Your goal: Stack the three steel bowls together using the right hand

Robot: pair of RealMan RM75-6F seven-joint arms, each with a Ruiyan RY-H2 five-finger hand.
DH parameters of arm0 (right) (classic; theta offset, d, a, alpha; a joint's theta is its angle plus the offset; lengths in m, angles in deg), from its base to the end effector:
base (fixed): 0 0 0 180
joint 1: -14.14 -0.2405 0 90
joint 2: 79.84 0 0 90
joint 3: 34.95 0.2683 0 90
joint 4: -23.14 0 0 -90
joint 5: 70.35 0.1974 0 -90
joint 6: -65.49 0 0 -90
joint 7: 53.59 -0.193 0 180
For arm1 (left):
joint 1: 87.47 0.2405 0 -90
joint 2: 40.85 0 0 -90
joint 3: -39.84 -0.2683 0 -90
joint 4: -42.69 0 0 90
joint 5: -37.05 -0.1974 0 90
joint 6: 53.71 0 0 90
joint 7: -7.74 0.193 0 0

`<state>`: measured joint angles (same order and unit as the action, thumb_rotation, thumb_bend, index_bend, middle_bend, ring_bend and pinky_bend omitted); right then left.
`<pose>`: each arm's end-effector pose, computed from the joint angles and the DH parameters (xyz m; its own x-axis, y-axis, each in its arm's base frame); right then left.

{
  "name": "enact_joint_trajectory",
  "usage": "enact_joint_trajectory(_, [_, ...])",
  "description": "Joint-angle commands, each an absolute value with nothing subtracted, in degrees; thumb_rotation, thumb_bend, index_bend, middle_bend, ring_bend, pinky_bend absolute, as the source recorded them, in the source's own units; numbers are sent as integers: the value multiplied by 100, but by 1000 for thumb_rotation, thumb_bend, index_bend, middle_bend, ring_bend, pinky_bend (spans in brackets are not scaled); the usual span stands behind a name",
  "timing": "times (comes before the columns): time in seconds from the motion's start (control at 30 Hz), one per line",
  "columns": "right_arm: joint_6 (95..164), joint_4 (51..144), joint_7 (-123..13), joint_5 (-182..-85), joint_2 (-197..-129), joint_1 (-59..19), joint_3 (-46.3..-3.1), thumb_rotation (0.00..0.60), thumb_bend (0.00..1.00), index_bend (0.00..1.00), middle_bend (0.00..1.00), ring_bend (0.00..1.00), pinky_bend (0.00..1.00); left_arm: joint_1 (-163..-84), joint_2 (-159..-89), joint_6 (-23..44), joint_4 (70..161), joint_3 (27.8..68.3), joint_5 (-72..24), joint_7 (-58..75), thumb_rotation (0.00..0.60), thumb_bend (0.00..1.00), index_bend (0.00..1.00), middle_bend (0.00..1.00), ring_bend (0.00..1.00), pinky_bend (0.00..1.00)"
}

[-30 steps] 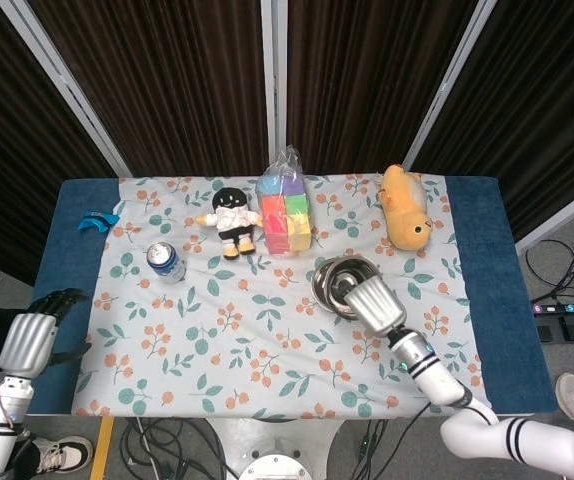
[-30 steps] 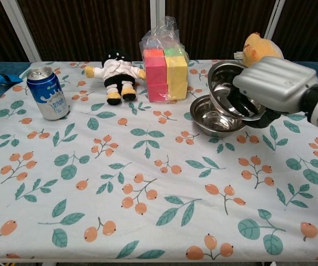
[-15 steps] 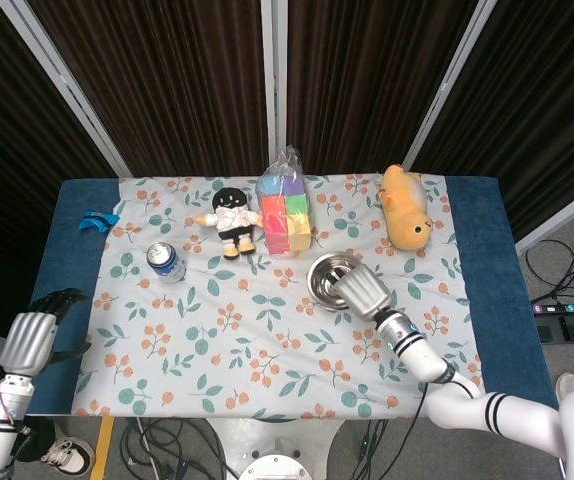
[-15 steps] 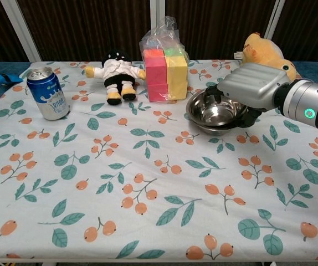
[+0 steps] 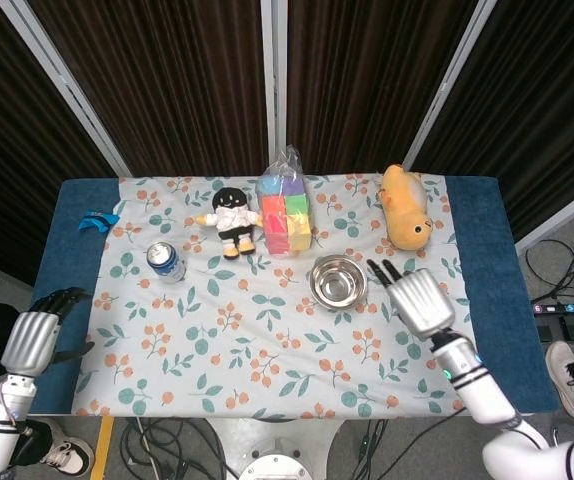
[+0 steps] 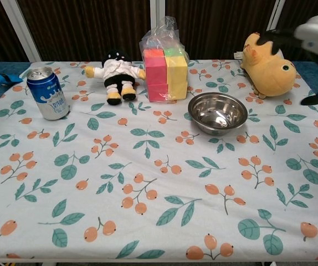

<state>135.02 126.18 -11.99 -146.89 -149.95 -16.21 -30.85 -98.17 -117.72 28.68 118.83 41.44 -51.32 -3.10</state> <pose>-0.1789 -0.3301 0.0863 0.7578 0.0386 0.6514 -0.5941 -0.3721 0.7132 -0.3231 0.2617 0.1105 0.2850 0.0448 0.9575 0.9525 -0.1247 -0.2777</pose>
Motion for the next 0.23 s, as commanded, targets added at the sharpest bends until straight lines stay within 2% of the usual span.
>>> enact_joint_trajectory(0.03, [14221, 12233, -1961, -14978, -14806, -797, -3558, 600, 0, 43, 42, 14, 127, -9833, -11761, 2892, 11889, 4166, -5146, -274, 600, 117, 315, 314, 245, 312])
enact_joint_trajectory(0.1, [14187, 12113, -2423, -14808, -14825, -560, -3701, 600, 0, 4, 6, 0, 22, -9838, -11757, 2886, 11874, 4170, -5142, -254, 600, 117, 315, 314, 245, 311])
enact_joint_trajectory(0.23, [14372, 11828, -2698, -14862, -14933, -239, -3856, 600, 0, 0, 0, 0, 0, -9829, -11759, 2902, 11886, 4156, -5153, -219, 600, 118, 315, 314, 245, 310])
